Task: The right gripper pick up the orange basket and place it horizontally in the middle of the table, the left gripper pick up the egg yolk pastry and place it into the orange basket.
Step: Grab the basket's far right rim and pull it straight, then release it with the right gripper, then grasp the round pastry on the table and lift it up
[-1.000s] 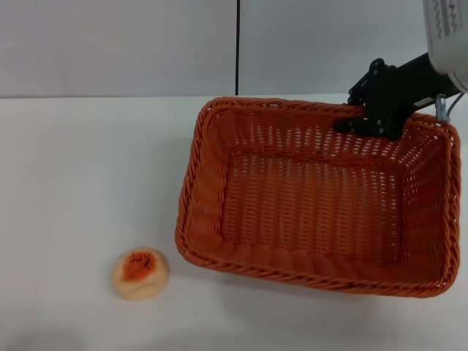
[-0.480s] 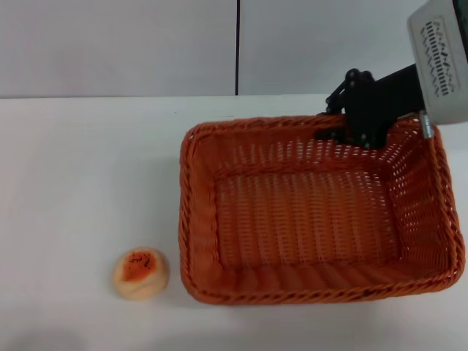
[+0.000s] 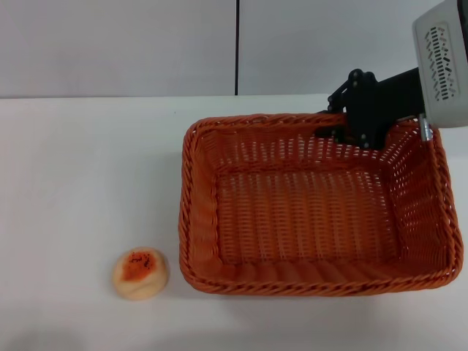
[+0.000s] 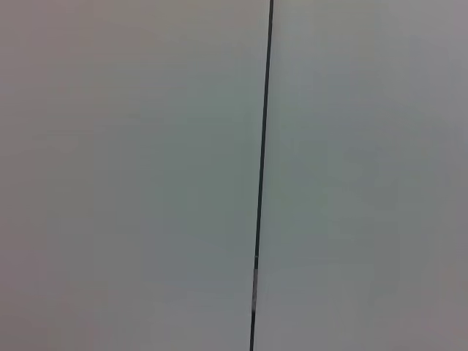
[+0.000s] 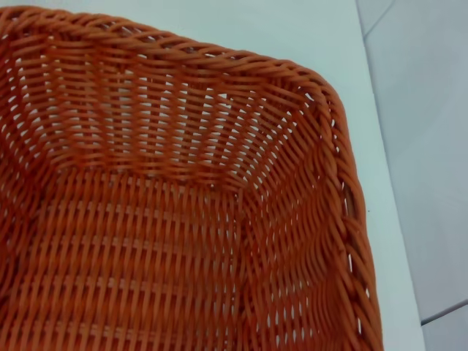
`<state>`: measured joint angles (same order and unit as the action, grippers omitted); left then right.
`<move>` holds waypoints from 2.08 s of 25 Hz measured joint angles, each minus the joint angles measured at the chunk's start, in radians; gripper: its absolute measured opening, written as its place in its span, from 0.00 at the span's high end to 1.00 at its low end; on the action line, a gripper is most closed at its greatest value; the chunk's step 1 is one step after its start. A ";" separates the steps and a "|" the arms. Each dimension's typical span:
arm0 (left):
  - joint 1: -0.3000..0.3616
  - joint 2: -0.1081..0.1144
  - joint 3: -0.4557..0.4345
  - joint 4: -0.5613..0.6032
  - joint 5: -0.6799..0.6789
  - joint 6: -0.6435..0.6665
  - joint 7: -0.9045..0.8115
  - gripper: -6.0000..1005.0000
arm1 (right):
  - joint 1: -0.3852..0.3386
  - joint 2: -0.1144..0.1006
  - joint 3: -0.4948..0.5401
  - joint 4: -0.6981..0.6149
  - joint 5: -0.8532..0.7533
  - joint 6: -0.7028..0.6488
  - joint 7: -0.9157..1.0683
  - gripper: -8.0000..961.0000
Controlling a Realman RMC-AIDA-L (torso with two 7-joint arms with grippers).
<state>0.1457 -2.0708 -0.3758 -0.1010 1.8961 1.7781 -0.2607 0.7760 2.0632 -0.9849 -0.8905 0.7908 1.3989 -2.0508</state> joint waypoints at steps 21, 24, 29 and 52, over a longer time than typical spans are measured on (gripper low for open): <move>-0.005 0.002 0.003 0.007 0.000 -0.003 0.000 0.26 | -0.072 0.011 -0.007 -0.035 0.111 0.000 0.061 0.54; -0.005 0.002 0.010 0.007 0.000 0.001 0.000 0.26 | -0.099 0.012 -0.005 -0.059 0.160 0.019 0.061 0.51; -0.008 0.006 0.057 0.019 0.001 0.013 -0.001 0.26 | -0.216 0.012 0.036 -0.170 0.379 0.082 0.075 0.45; -0.250 0.005 0.660 0.403 0.123 -0.001 -0.386 0.27 | -0.759 0.015 0.434 0.057 1.260 0.342 0.121 0.45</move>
<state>-0.1042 -2.0654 0.2837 0.3020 2.0188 1.7775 -0.6471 0.0167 2.0781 -0.5505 -0.8340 2.0512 1.7410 -1.9302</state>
